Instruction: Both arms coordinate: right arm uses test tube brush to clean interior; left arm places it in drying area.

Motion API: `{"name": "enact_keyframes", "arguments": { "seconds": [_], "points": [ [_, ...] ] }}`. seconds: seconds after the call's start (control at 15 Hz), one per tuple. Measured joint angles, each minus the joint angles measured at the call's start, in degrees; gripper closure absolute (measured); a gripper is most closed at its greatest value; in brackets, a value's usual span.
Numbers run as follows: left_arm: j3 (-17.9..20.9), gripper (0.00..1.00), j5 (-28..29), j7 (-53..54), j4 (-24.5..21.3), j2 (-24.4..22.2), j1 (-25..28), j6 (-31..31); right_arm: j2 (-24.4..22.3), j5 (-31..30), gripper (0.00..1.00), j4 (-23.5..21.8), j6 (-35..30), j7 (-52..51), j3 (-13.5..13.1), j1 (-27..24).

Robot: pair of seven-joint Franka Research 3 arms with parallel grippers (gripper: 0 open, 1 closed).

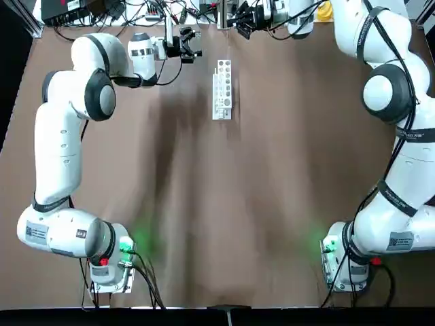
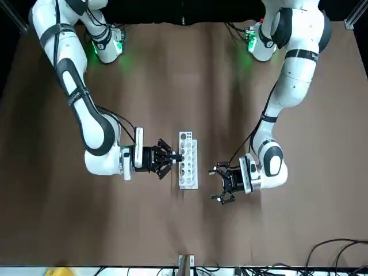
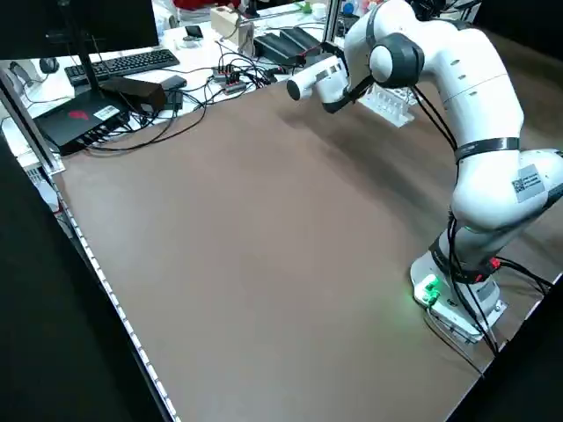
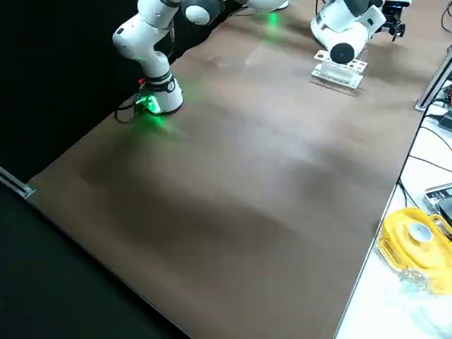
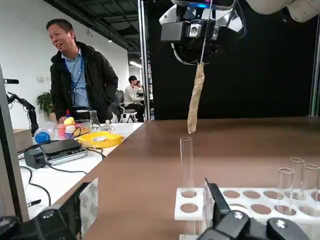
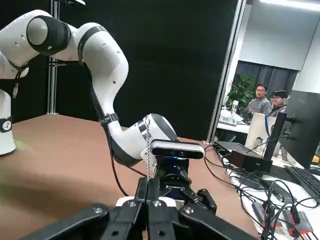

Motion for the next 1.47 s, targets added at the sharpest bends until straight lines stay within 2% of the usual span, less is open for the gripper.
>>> {"name": "enact_keyframes", "arguments": {
  "seconds": [1.47],
  "points": [
    [0.1, 0.01, 0.0, 0.0, -0.1, 0.4, -0.5, 0.0, 1.5, 0.0, 0.98, 0.1, 1.8, -0.8, 0.0, 0.8]
  ]
}}
